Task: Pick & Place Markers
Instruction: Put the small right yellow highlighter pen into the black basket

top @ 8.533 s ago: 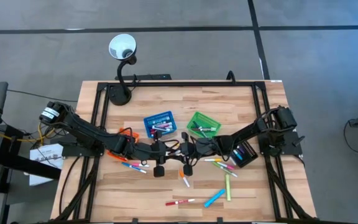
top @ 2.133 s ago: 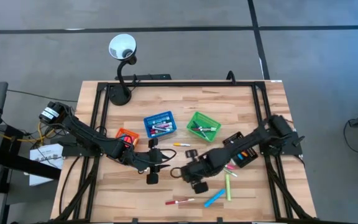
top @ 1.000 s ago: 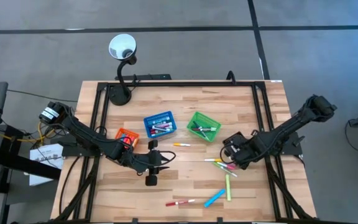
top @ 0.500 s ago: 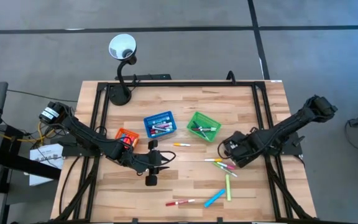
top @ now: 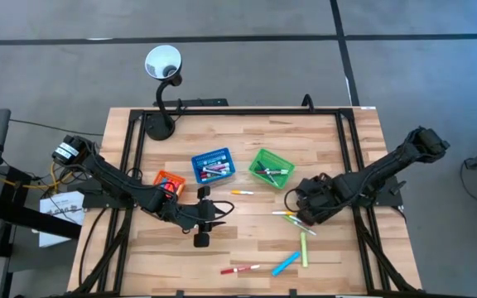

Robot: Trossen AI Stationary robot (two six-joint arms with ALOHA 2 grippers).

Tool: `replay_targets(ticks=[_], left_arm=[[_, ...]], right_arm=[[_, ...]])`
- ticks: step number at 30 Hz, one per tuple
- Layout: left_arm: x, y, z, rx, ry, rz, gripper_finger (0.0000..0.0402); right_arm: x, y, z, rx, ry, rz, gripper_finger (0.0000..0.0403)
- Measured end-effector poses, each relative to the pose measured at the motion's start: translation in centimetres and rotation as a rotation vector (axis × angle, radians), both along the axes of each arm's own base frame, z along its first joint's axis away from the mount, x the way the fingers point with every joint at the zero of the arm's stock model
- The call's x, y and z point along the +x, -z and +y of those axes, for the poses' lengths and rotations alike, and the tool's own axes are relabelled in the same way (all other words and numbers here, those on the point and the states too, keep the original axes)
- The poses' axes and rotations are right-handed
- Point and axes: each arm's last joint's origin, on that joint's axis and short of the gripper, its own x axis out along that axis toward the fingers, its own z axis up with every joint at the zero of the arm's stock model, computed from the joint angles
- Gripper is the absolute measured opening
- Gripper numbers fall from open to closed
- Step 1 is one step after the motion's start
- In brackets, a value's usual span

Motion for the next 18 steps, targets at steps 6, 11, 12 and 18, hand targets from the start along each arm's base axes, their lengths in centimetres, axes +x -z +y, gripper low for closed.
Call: replay_targets(ticks=[6, 11, 12, 18], left_arm=[[0.0, 0.0, 0.0, 0.000, 0.000, 0.000, 0.0131], [0.0, 0.0, 0.0, 0.000, 0.000, 0.000, 0.0131], [0.0, 0.0, 0.0, 0.000, 0.000, 0.000, 0.0131], [0.0, 0.0, 0.0, -0.001, 0.000, 0.000, 0.0131]], right_arm=[[0.7, -0.2, 0.1, -0.059, -0.074, -0.079, 0.0182], [1.3, -0.7, 0.5, -0.021, -0.120, -0.125, 0.0172], [1.4, -0.7, 0.7, 0.000, -0.127, -0.135, 0.0170], [1.7, 0.2, 1.9, 0.122, -0.046, -0.107, 0.0148]])
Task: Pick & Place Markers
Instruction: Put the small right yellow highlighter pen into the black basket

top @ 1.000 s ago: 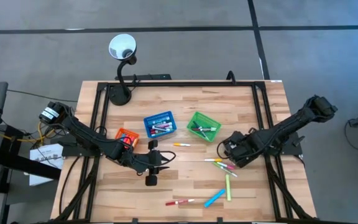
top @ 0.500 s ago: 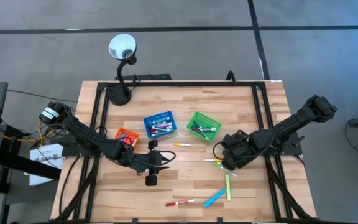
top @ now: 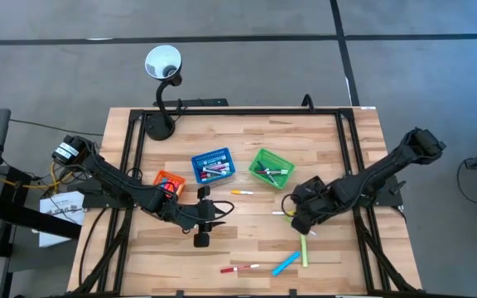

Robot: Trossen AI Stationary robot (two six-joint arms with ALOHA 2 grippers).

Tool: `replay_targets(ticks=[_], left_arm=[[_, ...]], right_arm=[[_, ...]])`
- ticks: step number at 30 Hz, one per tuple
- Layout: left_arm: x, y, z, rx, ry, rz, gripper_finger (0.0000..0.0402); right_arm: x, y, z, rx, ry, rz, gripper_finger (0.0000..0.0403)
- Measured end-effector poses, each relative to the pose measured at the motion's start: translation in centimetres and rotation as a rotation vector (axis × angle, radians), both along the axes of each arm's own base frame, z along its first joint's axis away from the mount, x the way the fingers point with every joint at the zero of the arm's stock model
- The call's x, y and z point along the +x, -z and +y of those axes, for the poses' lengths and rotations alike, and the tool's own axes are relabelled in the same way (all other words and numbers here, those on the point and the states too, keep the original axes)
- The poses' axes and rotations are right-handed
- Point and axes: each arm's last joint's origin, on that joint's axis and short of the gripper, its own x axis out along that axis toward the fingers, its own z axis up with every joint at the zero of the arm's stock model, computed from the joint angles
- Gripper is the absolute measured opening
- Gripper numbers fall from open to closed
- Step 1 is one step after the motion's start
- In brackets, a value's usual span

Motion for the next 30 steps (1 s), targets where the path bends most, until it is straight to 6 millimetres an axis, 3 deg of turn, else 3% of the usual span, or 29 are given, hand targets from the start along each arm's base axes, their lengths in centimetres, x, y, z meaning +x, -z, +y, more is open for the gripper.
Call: replay_targets(ticks=[7, 15, 24, 30], left_arm=[[0.0, 0.0, 0.0, 0.000, 0.000, 0.000, 0.0131], [0.0, 0.0, 0.0, 0.000, -0.001, -0.001, 0.0131], [0.0, 0.0, 0.0, 0.000, -0.001, 0.000, 0.0131], [0.0, 0.0, 0.0, 0.000, -0.001, 0.000, 0.0131]], right_arm=[[1.5, 2.5, 1.5, -0.025, -0.111, 0.023, 0.0131], [6.1, 2.9, 0.3, -0.153, -0.247, 0.043, 0.0155], [8.1, 6.0, -0.6, -0.157, -0.379, 0.213, 0.0179], [8.3, 6.6, -1.1, -0.150, -0.390, 0.250, 0.0134]])
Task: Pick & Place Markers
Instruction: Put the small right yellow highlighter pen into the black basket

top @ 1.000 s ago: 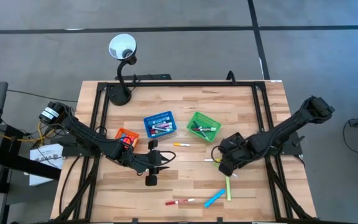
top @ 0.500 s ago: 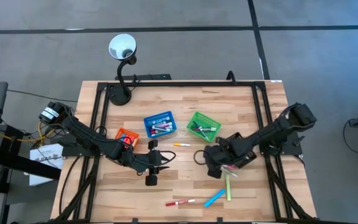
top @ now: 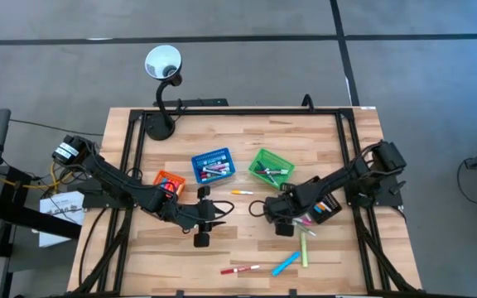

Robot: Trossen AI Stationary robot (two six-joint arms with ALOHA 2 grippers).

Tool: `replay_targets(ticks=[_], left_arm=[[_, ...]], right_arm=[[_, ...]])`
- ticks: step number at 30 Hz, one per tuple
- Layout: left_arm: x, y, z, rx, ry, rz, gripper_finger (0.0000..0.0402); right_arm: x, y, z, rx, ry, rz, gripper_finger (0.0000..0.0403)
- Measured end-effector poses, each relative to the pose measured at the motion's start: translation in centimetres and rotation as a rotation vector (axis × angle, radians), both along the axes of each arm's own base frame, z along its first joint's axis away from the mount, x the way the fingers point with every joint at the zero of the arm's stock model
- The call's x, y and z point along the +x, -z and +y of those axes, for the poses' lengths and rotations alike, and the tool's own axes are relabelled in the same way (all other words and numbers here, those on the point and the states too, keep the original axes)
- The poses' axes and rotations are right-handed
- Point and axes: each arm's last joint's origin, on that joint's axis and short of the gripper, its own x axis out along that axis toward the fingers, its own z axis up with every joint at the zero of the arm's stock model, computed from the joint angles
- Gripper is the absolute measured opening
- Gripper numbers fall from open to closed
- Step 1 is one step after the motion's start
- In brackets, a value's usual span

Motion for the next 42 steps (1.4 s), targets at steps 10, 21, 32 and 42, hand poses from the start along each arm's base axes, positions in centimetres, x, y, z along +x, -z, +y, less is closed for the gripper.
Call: replay_targets(ticks=[10, 21, 32, 42], left_arm=[[0.0, 0.0, 0.0, 0.000, 0.000, 0.000, 0.0131], [0.0, 0.0, 0.0, 0.000, 0.000, 0.000, 0.0131], [0.0, 0.0, 0.0, 0.000, 0.000, 0.001, 0.0131], [0.0, 0.0, 0.0, 0.000, 0.001, 0.000, 0.0131]], right_arm=[[-0.1, -0.7, -0.4, 0.038, 0.010, -0.015, 0.0012], [2.5, -3.6, 0.2, 0.028, -0.049, -0.121, 0.0012], [2.4, -5.5, 0.0, -0.004, -0.004, -0.023, 0.0007], [0.2, -5.3, 0.9, -0.027, 0.148, 0.135, 0.0095]])
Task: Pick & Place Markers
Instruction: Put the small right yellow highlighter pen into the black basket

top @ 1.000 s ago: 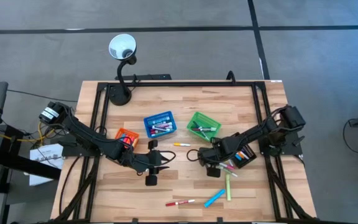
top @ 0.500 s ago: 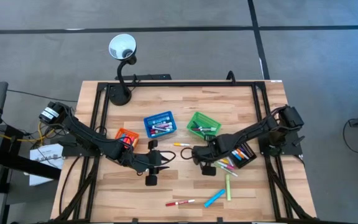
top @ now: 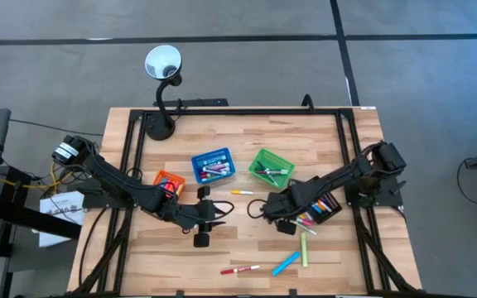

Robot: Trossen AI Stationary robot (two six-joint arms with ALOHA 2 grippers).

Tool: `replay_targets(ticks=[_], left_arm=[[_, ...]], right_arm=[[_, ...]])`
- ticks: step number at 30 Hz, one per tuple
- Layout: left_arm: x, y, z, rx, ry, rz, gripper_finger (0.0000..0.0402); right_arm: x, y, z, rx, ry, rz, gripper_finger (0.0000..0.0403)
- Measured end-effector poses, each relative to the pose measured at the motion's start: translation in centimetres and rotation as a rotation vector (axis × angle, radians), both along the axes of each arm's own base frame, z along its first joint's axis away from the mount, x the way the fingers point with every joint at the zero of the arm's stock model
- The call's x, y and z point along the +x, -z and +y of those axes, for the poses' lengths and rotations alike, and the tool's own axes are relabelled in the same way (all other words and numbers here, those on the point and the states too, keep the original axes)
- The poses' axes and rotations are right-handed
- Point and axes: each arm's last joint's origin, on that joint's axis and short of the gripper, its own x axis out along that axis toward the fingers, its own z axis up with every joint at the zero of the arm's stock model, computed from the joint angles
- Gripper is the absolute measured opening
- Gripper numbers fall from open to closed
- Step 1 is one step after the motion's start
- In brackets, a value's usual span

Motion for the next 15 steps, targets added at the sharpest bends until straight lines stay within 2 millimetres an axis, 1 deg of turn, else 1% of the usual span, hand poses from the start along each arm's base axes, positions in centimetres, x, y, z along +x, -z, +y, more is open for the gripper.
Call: replay_targets(ticks=[4, 7, 10, 15], left_arm=[[0.0, 0.0, 0.0, 0.000, 0.000, 0.000, 0.0131], [0.0, 0.0, 0.0, -0.006, -0.004, 0.000, 0.0131], [0.0, 0.0, 0.0, -0.006, -0.004, 0.000, 0.0131], [0.0, 0.0, 0.0, -0.006, -0.004, 0.000, 0.0131]], right_arm=[[-0.4, 0.8, 0.0, 0.000, 0.052, -0.004, 0.0130], [-0.8, 1.4, -0.2, -0.008, 0.097, 0.009, 0.0144], [-1.0, 1.8, -0.5, -0.013, 0.108, 0.021, 0.0145], [-1.2, 2.5, -1.1, -0.010, 0.127, 0.020, 0.0127]])
